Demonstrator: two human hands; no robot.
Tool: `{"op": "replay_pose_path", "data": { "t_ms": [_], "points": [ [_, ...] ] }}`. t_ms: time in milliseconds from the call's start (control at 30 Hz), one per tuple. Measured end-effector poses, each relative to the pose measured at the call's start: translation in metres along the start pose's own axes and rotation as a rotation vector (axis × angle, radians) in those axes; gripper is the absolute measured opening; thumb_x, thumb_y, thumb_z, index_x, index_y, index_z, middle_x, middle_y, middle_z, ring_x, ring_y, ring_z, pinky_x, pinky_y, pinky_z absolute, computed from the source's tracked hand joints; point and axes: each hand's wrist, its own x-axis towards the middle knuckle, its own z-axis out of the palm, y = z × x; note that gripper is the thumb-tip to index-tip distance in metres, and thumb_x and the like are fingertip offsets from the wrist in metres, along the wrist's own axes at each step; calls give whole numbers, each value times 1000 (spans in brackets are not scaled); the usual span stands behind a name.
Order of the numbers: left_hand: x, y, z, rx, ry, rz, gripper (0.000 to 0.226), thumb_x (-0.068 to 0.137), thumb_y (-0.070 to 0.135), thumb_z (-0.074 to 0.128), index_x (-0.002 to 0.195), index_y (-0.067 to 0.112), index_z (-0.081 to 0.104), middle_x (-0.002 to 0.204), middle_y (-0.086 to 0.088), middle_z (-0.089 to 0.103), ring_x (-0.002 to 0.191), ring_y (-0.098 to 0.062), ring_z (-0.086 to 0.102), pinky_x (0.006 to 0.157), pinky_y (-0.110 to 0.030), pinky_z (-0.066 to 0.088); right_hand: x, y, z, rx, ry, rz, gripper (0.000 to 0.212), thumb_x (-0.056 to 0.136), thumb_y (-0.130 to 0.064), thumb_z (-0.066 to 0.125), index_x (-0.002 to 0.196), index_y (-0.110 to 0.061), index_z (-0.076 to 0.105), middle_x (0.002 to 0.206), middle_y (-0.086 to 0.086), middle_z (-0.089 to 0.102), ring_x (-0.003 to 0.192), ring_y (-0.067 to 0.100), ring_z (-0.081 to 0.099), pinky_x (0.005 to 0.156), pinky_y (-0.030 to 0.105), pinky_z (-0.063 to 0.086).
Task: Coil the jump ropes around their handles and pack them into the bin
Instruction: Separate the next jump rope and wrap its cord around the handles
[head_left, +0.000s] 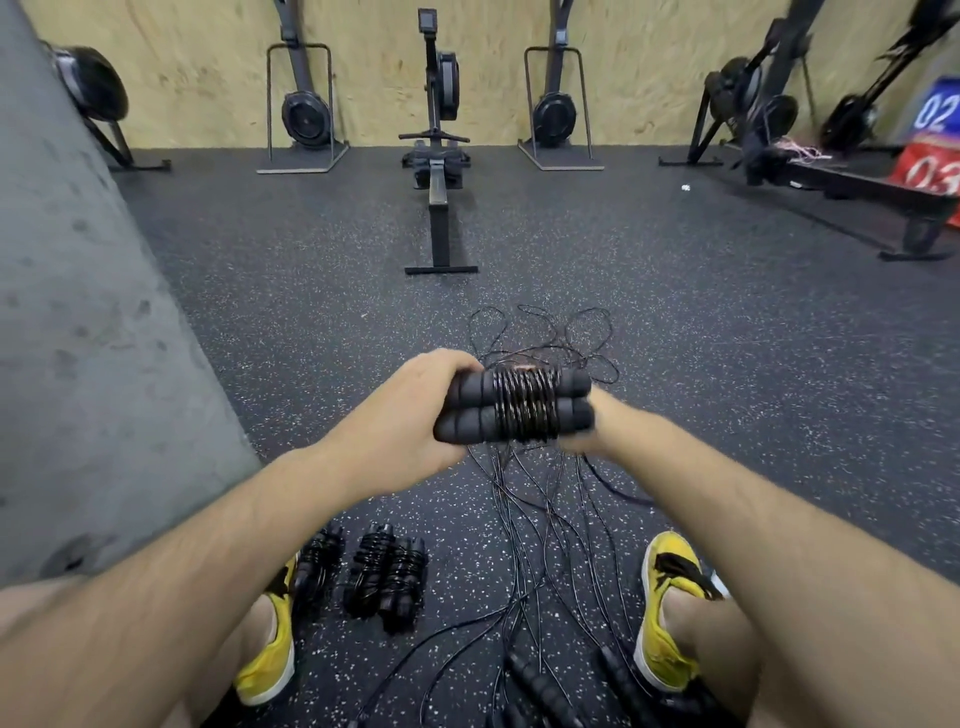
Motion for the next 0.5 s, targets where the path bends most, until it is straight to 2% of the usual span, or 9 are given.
{"op": "replay_pose_path", "data": {
  "t_ms": [33, 67, 133, 200, 267, 333, 400, 467, 500],
  "points": [
    [3, -1, -1, -43, 51, -48, 48, 72, 8, 72, 115, 20, 54, 107, 7, 58, 100, -12, 55, 88, -29, 46, -2, -5, 14, -7, -69, 4, 29, 107, -18, 36, 101, 0, 58, 94, 13, 66, 81, 17, 60, 82, 35, 57],
    [6, -4, -1, -46, 91, -75, 46, 71, 8, 71, 113, 19, 54, 106, 6, 59, 99, -14, 56, 87, -31, 46, -7, -13, 29, -30, -134, 42, 30, 108, -25, 34, 111, -4, 55, 104, 12, 64, 89, 17, 57, 88, 38, 53],
    [11, -15, 2, 90, 106, -83, 39, 71, 10, 67, 105, 21, 51, 102, 5, 56, 97, -19, 54, 80, -33, 43, -16, -28, 50, -103, -133, 13, 34, 108, -36, 32, 115, -9, 51, 107, 12, 61, 91, 23, 56, 82, 33, 45],
    [14, -29, 6, 269, 81, -88, 34, 74, 10, 65, 101, 21, 50, 96, 5, 47, 94, -23, 49, 76, -32, 36, -29, -47, 61, -114, -192, -32, 31, 108, -32, 31, 113, -6, 48, 103, 14, 58, 87, 27, 54, 75, 32, 39],
    [16, -39, 7, 398, 73, -91, 32, 75, 9, 67, 103, 16, 52, 96, 2, 46, 94, -26, 49, 77, -33, 36, -41, -58, 61, -206, -234, -34, 21, 108, -26, 32, 107, -8, 43, 104, 14, 58, 85, 28, 53, 71, 34, 38],
    [16, -46, 5, 481, 38, -75, 34, 76, 10, 70, 105, 13, 53, 100, -4, 52, 96, -28, 50, 81, -36, 41, -52, -64, 50, -304, -177, -48, 18, 107, -26, 34, 106, -10, 43, 97, 8, 58, 83, 28, 56, 69, 35, 39],
    [15, -49, 5, 527, -14, -46, 34, 75, 11, 71, 104, 13, 52, 103, -6, 54, 96, -29, 50, 81, -39, 44, -55, -68, 31, -445, -32, -99, 21, 107, -32, 33, 105, -16, 45, 86, 0, 51, 77, 26, 53, 66, 34, 38],
    [12, -48, 7, 518, -82, -12, 35, 74, 10, 70, 103, 14, 52, 104, -5, 53, 96, -28, 50, 82, -41, 46, -51, -69, 10, -581, 97, -192, 23, 106, -38, 34, 103, -22, 50, 88, -4, 54, 76, 25, 55, 63, 33, 36],
    [9, -47, 8, 504, -119, 12, 36, 74, 10, 70, 105, 14, 52, 105, -4, 53, 97, -27, 49, 83, -40, 46, -46, -68, 0, -630, 154, -248, 24, 105, -41, 36, 103, -24, 53, 93, -5, 58, 82, 25, 60, 63, 32, 36]
  ]
}}
